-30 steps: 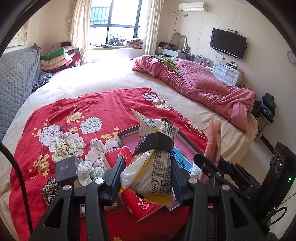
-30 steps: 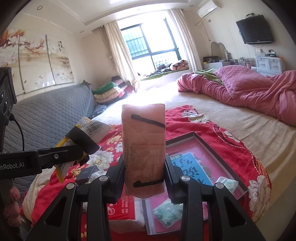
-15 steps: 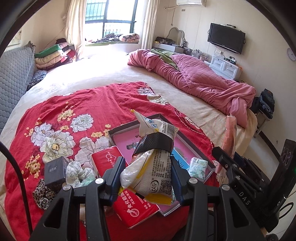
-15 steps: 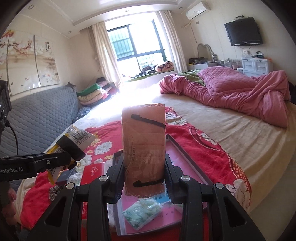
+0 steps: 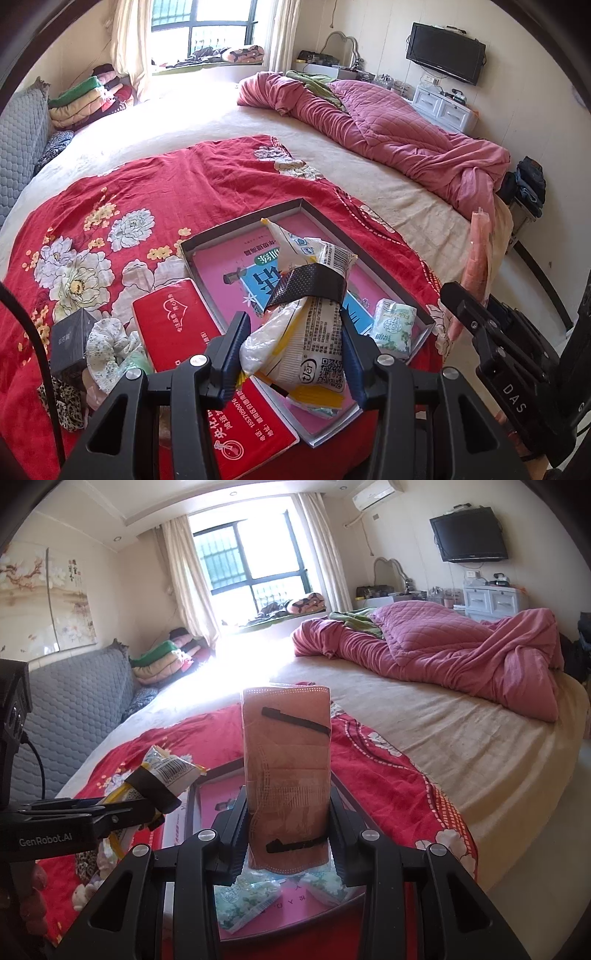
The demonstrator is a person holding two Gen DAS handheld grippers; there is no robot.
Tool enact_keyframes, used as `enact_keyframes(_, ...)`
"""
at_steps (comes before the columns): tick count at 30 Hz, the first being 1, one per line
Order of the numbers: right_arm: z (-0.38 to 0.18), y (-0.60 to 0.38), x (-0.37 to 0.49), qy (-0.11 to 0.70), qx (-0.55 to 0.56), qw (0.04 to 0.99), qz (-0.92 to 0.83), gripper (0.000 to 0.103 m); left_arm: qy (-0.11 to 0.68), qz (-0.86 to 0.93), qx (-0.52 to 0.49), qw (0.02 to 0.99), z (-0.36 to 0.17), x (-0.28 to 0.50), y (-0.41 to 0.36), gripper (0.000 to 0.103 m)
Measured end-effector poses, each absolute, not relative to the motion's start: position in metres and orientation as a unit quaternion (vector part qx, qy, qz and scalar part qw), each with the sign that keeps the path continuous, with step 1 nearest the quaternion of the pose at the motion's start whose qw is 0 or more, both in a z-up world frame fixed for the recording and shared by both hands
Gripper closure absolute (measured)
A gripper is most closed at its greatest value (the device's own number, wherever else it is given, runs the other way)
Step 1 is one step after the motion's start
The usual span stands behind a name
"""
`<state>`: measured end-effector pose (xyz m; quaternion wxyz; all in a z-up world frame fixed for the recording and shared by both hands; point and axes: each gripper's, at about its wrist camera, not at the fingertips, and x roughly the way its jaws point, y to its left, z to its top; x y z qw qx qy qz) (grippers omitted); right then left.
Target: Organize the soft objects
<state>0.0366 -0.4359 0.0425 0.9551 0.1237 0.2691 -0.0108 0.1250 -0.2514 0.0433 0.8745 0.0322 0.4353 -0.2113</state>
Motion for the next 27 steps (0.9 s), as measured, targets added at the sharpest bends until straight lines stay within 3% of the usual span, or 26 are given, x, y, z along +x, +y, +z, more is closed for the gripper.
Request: enact_keyframes(27,-0.013,-0.436,0.074,0.365,0.107,0.925,-0.011,0.064,0.505,-0.197,0.075,0.837,-0.028,0.172,-0.291,0.056)
